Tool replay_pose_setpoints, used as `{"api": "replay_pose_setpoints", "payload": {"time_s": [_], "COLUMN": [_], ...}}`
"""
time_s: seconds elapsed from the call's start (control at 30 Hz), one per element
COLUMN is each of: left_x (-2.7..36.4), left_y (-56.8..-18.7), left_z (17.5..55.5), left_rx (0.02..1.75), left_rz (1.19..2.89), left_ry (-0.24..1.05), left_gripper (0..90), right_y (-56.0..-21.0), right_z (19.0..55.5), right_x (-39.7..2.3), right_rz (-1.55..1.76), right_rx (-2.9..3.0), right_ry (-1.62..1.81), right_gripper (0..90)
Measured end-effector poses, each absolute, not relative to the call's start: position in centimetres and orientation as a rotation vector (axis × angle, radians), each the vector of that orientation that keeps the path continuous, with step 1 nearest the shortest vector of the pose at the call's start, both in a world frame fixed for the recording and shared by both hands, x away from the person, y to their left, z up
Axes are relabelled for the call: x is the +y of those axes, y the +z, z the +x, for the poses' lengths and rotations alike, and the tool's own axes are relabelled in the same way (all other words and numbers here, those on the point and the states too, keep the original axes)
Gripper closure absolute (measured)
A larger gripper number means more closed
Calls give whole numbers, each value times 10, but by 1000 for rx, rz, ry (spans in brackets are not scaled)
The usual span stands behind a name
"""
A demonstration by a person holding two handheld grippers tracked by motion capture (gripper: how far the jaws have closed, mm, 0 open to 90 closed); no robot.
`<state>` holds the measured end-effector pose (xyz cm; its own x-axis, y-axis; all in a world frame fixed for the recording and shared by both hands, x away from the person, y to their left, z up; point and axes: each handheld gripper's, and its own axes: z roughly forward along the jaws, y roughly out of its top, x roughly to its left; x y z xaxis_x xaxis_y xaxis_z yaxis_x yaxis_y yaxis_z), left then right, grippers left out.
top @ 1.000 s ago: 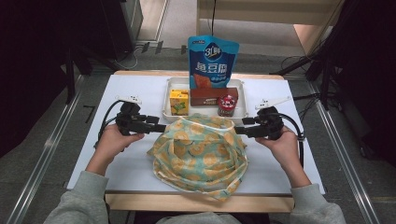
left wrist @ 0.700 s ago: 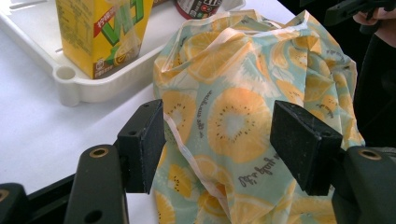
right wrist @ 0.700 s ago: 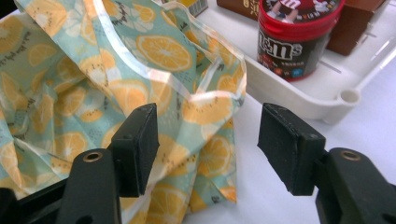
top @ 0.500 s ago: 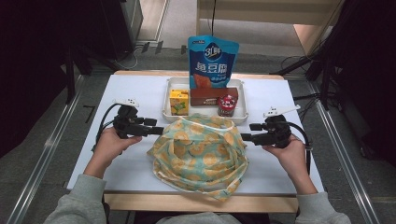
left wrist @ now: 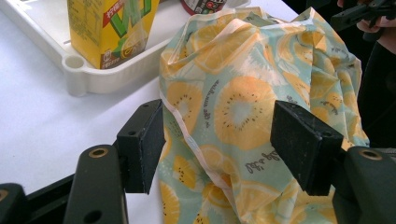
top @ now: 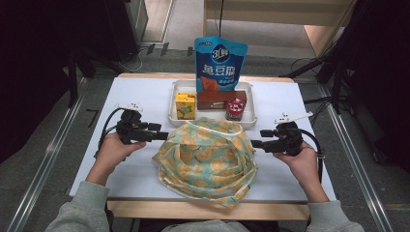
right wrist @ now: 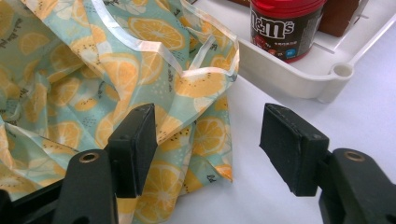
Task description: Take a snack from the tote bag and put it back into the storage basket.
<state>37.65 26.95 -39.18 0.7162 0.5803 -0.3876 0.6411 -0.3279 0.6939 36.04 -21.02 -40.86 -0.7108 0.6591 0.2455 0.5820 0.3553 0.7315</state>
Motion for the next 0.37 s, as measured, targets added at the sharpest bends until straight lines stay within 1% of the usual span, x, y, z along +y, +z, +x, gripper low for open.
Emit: {"api": "replay_pose_setpoints", "payload": {"time_s": [0.37], "left_x": [272], "left_y": [-392], "left_z": [376], "left_rx": [940], "left_rz": [2015], "left_ry": [-80], "left_gripper": [348], "right_y": [-412], "right_z": [362], "right_x": [-210], "right_rz": [1159], "right_rx": [2526], "right_ry": [1289], "right_gripper": [369]}}
